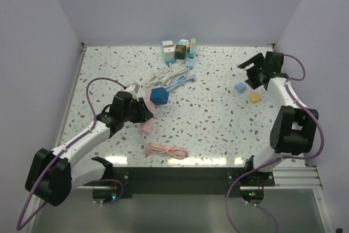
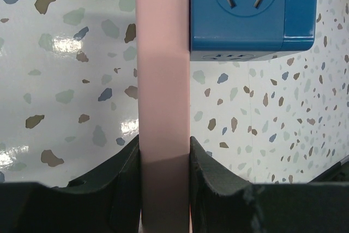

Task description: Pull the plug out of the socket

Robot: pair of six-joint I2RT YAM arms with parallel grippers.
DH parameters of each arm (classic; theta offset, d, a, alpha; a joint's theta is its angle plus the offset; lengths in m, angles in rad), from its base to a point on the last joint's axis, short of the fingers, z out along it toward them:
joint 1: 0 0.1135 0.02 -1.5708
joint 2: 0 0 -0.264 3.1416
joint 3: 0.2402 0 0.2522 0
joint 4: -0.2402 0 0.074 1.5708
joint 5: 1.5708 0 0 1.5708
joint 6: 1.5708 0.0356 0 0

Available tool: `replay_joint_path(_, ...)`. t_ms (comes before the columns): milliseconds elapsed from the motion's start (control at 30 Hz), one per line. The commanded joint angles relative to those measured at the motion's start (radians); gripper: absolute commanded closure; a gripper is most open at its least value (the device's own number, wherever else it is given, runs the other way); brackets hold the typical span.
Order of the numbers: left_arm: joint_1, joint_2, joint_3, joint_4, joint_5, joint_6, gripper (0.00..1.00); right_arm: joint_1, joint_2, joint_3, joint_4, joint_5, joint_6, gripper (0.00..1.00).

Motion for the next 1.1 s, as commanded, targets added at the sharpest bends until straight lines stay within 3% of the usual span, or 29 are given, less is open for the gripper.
replay_joint_path(0,0.003,0.029,0.017,0.104,0.048,0.031,1.00,0.156,-0.058,-0.028,-0.037,-0.174,-0.111,0.14)
replay_joint_path(100,-0.004,0.047,0.021,0.127,0.062,0.028,1.00,0.296,-0.093,-0.100,0.038,-0.231,-0.070,0.12)
replay_joint_path(133,-0.007,0.054,0.023,0.132,0.062,0.026,1.00,0.331,-0.103,-0.112,0.050,-0.224,-0.039,0.03)
replay_joint_path(167,-0.016,0.058,0.026,0.141,0.063,0.022,1.00,0.368,-0.112,-0.120,0.074,-0.198,-0.033,0.01)
replay_joint_path(300,-0.040,0.074,0.037,0.150,0.059,0.006,1.00,0.529,-0.086,-0.117,0.159,-0.181,0.016,0.01)
replay_joint_path(467,-0.082,0.081,0.046,0.189,0.050,-0.023,1.00,0.611,-0.005,-0.092,0.263,-0.208,0.079,0.01)
replay_joint_path(900,-0.139,0.112,0.061,0.235,0.034,-0.075,1.00,0.766,0.127,0.000,0.262,-0.190,0.130,0.02)
replay_joint_path(1000,-0.145,0.107,0.063,0.242,0.030,-0.083,1.00,0.780,0.132,-0.008,0.274,-0.185,0.137,0.17)
replay_joint_path(1033,-0.148,0.106,0.064,0.245,0.028,-0.083,1.00,0.781,0.130,-0.020,0.274,-0.185,0.148,0.35)
replay_joint_path(1067,-0.148,0.104,0.064,0.247,0.025,-0.084,1.00,0.781,0.129,-0.025,0.274,-0.185,0.154,0.45)
